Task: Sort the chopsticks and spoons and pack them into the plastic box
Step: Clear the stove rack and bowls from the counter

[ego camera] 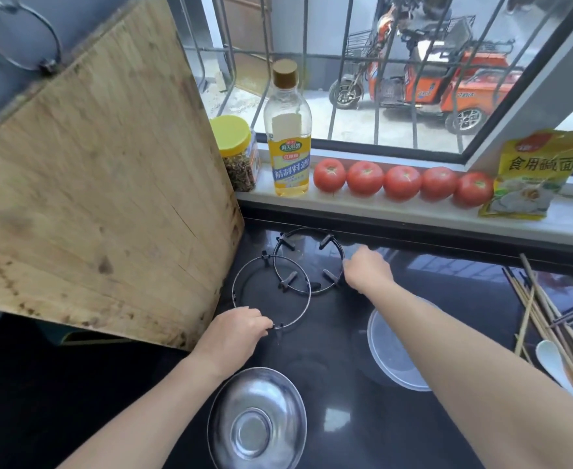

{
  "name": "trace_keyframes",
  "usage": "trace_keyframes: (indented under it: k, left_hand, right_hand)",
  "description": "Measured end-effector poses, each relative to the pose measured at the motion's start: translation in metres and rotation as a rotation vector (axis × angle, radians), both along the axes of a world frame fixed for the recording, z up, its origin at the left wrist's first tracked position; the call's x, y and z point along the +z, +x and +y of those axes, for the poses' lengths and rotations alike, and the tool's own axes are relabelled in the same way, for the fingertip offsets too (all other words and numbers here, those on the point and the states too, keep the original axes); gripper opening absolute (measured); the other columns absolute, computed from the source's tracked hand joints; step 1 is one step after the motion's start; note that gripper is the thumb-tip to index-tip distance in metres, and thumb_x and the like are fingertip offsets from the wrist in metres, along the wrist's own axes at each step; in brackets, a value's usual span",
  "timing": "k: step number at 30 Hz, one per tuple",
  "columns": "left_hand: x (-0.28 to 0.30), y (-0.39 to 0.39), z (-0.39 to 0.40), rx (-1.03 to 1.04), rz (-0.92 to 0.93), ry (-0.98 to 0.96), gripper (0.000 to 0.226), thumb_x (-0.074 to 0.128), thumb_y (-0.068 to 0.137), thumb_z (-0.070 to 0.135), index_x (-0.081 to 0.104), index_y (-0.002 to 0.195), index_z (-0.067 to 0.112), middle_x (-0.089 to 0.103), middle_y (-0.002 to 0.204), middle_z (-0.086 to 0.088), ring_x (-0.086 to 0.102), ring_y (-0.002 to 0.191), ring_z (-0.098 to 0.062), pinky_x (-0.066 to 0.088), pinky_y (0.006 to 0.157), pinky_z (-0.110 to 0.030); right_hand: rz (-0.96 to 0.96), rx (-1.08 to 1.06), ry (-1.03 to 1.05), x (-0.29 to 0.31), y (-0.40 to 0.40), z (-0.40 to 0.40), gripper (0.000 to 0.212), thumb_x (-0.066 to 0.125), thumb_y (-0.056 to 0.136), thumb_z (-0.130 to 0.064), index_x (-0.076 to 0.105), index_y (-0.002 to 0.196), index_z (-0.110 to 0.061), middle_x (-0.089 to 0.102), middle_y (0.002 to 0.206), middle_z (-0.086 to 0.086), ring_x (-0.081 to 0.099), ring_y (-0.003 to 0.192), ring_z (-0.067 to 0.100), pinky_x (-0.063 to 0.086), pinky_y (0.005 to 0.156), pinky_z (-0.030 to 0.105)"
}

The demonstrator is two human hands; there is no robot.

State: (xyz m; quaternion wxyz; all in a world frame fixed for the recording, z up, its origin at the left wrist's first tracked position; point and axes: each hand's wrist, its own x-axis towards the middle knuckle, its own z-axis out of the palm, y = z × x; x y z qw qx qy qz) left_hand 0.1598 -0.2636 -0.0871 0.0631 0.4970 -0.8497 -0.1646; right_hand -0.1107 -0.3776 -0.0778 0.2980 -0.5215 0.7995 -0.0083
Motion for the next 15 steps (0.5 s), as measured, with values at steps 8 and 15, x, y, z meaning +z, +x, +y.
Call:
trace_keyframes:
  k: [8, 15]
  left_hand:
    - [-0.017, 0.000, -0.001, 0.096, 0.021, 0.119, 0.052, 0.064, 0.078, -0.011, 0.075, 0.115, 0.025, 0.065, 0.082, 0.001, 0.068, 0.076, -0.026, 0.054, 0.063, -0.037]
    - [-0.020, -0.014, -0.023, -0.063, -0.086, -0.029, 0.055, 0.066, 0.059, -0.012, 0.080, 0.096, 0.025, 0.060, 0.070, 0.002, 0.064, 0.063, -0.027, 0.057, 0.069, -0.032]
  right_hand:
    - [0.211, 0.245, -0.035, 0.001, 0.009, -0.009, 0.028, 0.053, 0.091, 0.000, 0.052, 0.119, -0.002, 0.064, 0.116, 0.022, 0.062, 0.108, 0.041, 0.043, 0.073, 0.038]
    - [0.212, 0.191, -0.551, 0.028, -0.066, 0.018, 0.020, 0.041, 0.094, -0.001, 0.031, 0.089, -0.018, 0.066, 0.094, 0.016, 0.059, 0.076, 0.045, 0.042, 0.063, 0.045]
